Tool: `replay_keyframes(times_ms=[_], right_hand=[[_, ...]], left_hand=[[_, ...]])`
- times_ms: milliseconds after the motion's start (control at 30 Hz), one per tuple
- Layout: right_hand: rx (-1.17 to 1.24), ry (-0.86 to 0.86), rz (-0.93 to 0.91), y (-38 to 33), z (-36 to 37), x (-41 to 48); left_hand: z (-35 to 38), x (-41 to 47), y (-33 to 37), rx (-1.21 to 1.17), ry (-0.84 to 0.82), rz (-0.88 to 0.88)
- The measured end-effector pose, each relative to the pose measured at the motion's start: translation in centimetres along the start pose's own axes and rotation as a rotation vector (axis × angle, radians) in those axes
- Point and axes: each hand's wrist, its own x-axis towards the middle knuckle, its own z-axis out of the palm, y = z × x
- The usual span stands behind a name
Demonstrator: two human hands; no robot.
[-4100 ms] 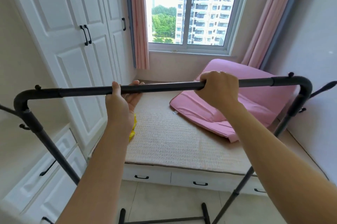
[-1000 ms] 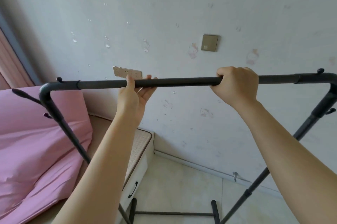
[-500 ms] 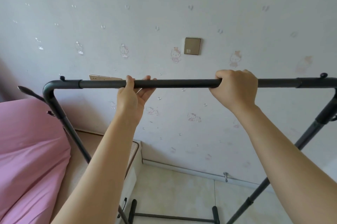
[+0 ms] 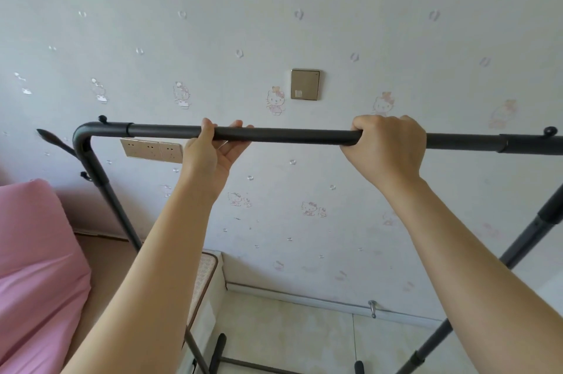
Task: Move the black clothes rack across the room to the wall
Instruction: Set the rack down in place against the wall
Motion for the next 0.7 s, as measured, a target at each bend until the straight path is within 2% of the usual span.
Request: replay_keyframes(times_ms=[700], right_hand=[[-0.062,0.039,0.074,0.1,6.4,6.1]], left_hand=[[1.1,10.8,-0.9,0.000,-0.087,-0.089]])
